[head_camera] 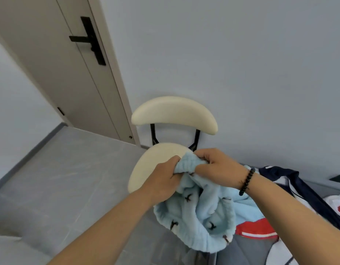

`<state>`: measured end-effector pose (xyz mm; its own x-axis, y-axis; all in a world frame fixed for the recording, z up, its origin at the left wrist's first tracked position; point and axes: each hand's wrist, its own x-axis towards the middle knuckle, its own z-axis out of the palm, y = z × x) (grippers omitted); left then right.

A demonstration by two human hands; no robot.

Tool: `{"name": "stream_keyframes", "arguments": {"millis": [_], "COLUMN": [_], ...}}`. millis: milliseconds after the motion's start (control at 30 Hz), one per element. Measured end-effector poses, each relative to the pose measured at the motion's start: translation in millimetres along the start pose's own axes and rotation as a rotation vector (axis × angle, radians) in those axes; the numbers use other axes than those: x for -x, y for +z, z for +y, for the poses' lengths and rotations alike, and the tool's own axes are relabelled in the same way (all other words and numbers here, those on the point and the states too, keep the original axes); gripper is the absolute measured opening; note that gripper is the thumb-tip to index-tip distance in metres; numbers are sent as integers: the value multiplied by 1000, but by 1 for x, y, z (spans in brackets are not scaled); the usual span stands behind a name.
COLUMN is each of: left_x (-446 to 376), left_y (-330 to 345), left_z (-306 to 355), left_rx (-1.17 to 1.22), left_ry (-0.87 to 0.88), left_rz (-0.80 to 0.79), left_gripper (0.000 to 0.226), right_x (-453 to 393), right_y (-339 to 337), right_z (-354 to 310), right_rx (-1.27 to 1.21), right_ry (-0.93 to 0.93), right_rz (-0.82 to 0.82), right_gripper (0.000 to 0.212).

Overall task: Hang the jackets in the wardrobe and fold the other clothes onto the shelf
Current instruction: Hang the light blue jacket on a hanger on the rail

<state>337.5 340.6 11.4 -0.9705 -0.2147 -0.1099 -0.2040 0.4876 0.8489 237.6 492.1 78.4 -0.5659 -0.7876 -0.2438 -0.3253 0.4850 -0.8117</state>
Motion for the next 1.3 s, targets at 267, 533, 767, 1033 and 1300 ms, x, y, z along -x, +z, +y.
{"name": "stream_keyframes", "arguments": {"millis": [267,533,767,1033,1300], "left_x": [94,257,405,557,666], "left_y": [-130,-236,-311,-348,-338], "left_z": [-6,-40,-58,-125,-170], "left_rx": [-118,-305,-420,-428,220], "left_ry": [61,-83,-172,-566,-1073], "left_rz": [487,792,1063,1257,1273], "left_gripper": [11,22,20,33,15], "right_x": [-25,-24,-16,-28,-47], "right_y": [71,175,261,323,400], "right_z": [-112,-212,-298,-376,-443], "right_rx": [190,422,512,399,142], "right_ry": [-256,-535,-560,-563,-442], "right_rz": [-5,265,280,329,148], "right_gripper": [10,19,22,24,36]}}
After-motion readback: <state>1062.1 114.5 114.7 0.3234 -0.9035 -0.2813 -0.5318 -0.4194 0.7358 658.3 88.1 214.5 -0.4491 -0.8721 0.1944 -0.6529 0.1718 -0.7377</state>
